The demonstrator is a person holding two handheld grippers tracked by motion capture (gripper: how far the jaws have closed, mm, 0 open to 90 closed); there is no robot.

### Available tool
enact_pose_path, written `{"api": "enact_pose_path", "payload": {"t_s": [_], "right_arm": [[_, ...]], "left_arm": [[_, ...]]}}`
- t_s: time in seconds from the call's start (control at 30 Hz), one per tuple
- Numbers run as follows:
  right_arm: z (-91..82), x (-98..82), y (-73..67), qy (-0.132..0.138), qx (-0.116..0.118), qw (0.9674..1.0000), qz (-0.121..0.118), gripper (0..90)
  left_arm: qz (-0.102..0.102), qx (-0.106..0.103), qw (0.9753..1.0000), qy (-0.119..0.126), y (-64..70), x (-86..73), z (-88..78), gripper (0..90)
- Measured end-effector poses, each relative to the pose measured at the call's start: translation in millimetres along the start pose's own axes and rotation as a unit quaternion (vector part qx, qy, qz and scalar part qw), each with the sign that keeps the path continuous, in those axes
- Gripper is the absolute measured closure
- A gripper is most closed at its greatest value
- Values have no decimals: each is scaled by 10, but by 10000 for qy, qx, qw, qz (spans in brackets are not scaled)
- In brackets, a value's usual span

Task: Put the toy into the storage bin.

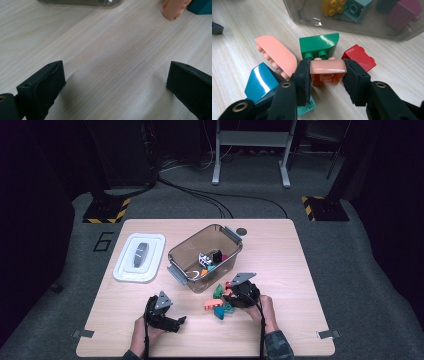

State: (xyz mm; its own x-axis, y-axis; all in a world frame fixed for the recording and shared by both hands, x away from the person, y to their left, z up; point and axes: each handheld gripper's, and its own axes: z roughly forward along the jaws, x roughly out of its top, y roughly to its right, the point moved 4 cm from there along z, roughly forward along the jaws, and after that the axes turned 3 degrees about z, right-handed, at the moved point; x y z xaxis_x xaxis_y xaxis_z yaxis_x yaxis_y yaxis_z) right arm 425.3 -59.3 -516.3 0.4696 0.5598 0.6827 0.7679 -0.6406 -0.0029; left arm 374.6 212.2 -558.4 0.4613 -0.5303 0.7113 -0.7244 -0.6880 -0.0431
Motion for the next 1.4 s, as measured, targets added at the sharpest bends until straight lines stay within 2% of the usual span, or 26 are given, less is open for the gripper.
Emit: {"api": "enact_pose_path", "payload": {"t_s": [0.3,0.6,0.83,0.87,0.9,1.0,1.33,1.4], "right_arm": [[-46,3,-5,56,-90,9999,8,586],[-186,58,14,276,-80,9992,260,587],[-265,96,50,383,-100,9988,294,588],[-304,115,55,421,-144,9982,403,588],[-304,115,55,421,-144,9982,403,588],[-356,145,86,496,-177,9978,404,588],[-495,243,219,561,-429,9954,647,588],[-508,251,235,580,-431,9954,627,588]], "left_arm": [[-2,0,10000,1,0,0,0,19],[0,1,10000,0,0,0,0,19],[0,1,10000,1,0,0,0,18],[-1,3,10000,6,0,0,1,19],[-1,3,10000,6,0,0,1,18],[0,1,10000,0,0,0,0,19],[0,1,10000,2,0,0,0,19],[1,0,10000,-1,0,0,0,18]]}}
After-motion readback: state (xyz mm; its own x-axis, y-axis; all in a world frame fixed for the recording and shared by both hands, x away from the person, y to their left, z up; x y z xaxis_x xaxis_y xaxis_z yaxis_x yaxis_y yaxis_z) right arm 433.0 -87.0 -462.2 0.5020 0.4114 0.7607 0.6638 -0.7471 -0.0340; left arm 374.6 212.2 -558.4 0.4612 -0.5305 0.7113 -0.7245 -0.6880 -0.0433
